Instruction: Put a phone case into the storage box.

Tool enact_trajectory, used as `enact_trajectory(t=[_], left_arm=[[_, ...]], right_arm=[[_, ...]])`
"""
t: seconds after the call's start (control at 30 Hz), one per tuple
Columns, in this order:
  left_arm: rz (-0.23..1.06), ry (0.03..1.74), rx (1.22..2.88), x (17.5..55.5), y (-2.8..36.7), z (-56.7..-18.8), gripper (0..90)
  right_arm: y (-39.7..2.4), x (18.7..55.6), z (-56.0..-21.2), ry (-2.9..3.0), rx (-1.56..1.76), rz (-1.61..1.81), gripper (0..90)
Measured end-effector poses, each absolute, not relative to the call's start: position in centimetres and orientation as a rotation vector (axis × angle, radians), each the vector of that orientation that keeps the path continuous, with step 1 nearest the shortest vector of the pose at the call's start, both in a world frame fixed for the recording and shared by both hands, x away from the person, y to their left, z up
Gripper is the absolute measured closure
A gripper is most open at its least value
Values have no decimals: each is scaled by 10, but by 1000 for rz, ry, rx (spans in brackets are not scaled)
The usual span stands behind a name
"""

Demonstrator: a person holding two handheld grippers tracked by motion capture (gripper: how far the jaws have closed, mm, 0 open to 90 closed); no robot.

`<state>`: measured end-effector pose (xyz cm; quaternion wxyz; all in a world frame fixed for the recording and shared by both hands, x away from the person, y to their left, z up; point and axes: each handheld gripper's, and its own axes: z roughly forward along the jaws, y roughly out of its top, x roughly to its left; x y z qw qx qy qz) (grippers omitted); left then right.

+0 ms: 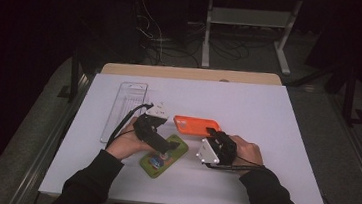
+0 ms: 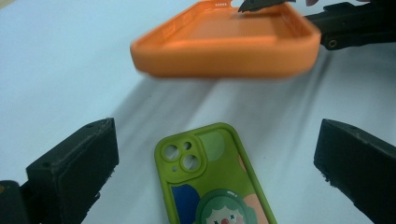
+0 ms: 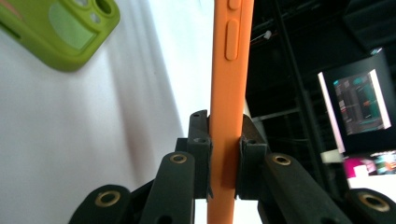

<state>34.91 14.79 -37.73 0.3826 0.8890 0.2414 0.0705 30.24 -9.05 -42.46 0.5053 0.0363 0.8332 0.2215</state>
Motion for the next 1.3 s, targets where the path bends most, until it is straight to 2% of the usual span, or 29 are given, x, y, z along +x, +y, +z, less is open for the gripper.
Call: enact_trajectory(t=[0.73, 1.3], left_arm=[[178, 663, 2251, 351, 149, -380, 0], [150, 694, 2225, 353, 152, -377, 0]], right_arm=[[-114, 323, -406, 2235, 685, 1056, 781], [-130, 337, -406, 2299, 1129, 1393, 783]])
